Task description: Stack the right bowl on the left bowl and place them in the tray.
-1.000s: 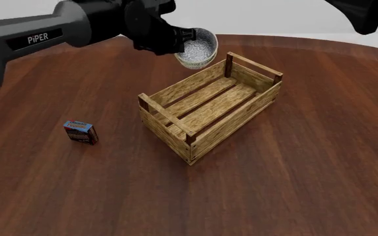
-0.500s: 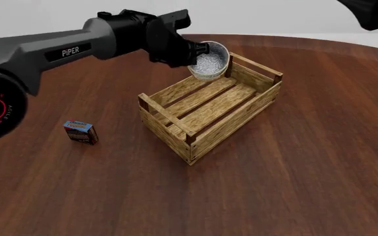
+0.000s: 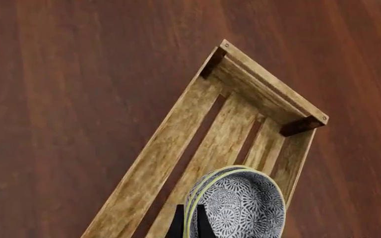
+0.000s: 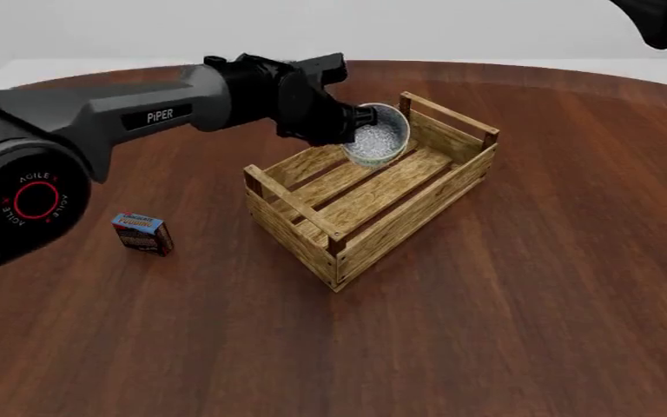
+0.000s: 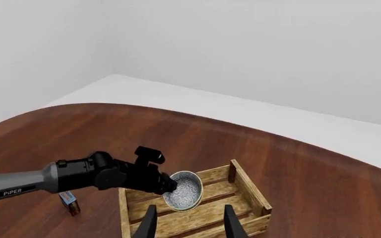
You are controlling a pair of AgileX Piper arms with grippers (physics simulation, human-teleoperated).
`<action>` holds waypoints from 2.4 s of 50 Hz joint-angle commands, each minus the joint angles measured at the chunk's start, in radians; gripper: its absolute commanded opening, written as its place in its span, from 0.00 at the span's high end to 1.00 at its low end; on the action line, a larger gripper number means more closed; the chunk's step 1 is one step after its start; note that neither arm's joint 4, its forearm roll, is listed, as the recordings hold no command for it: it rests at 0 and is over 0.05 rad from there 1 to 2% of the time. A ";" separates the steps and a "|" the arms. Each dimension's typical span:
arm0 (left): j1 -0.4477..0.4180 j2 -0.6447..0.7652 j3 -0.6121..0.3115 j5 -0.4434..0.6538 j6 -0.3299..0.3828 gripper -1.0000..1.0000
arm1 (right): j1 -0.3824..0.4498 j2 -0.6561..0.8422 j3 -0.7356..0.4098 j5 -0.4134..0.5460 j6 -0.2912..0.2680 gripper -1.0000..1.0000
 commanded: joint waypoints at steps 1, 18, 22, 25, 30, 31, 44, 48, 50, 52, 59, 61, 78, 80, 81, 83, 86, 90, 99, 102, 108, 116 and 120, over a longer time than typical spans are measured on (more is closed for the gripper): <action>-0.004 0.014 0.001 -0.024 0.001 1.00 | 0.001 -0.003 0.000 0.001 0.000 0.00; -0.007 0.037 0.023 -0.041 0.000 1.00 | 0.004 -0.004 -0.001 0.002 -0.001 0.00; -0.009 0.043 0.028 -0.043 0.001 1.00 | 0.004 -0.003 0.000 0.002 -0.001 0.00; -0.009 0.048 0.030 -0.045 0.003 1.00 | 0.005 -0.002 0.000 0.001 -0.003 0.00; -0.010 0.055 0.034 -0.052 0.000 1.00 | 0.005 0.000 0.000 0.000 -0.003 0.00; -0.009 0.056 0.034 -0.050 0.002 1.00 | 0.005 0.000 0.000 0.000 -0.003 0.00; -0.009 0.067 0.035 -0.053 0.001 1.00 | 0.007 0.003 0.001 -0.002 -0.005 0.00; -0.010 0.071 0.036 -0.054 -0.001 1.00 | 0.007 0.002 0.001 -0.001 -0.005 0.00; -0.009 0.072 0.037 -0.054 0.000 1.00 | 0.007 0.002 0.001 -0.001 -0.004 0.00; -0.009 0.073 0.037 -0.053 0.001 1.00 | 0.007 0.003 0.001 -0.001 -0.005 0.00; -0.008 0.075 0.037 -0.049 0.005 1.00 | 0.008 0.001 0.001 0.000 -0.005 0.00; -0.006 0.079 0.033 -0.046 0.008 1.00 | 0.008 0.000 0.000 0.001 -0.005 0.00; -0.003 0.094 0.026 -0.035 0.016 1.00 | 0.010 -0.003 0.001 0.002 -0.005 0.00; -0.005 0.094 0.029 -0.036 0.016 1.00 | 0.009 -0.002 0.001 0.002 -0.005 0.00; -0.003 0.094 0.027 -0.034 0.017 1.00 | 0.010 -0.002 0.001 0.002 -0.005 0.00; -0.001 0.096 0.025 -0.032 0.019 1.00 | 0.009 -0.003 0.001 0.003 -0.005 0.00; 0.000 0.098 0.025 -0.031 0.022 1.00 | 0.010 -0.004 0.001 0.003 -0.005 0.00; 0.000 0.101 0.025 -0.031 0.023 1.00 | 0.010 -0.004 0.001 0.003 -0.005 0.00; 0.000 0.110 0.019 -0.025 0.026 1.00 | 0.010 -0.007 0.000 0.005 -0.005 0.00; -0.003 0.110 0.020 -0.025 0.026 1.00 | 0.010 -0.007 0.000 0.005 -0.005 0.00; -0.005 0.111 0.021 -0.025 0.027 1.00 | 0.010 -0.011 0.000 0.008 -0.004 0.00; -0.005 0.115 0.026 -0.028 0.027 1.00 | 0.010 -0.013 0.000 0.009 -0.004 0.00; -0.005 0.114 0.023 -0.026 0.026 1.00 | 0.011 -0.013 0.000 0.009 -0.005 0.00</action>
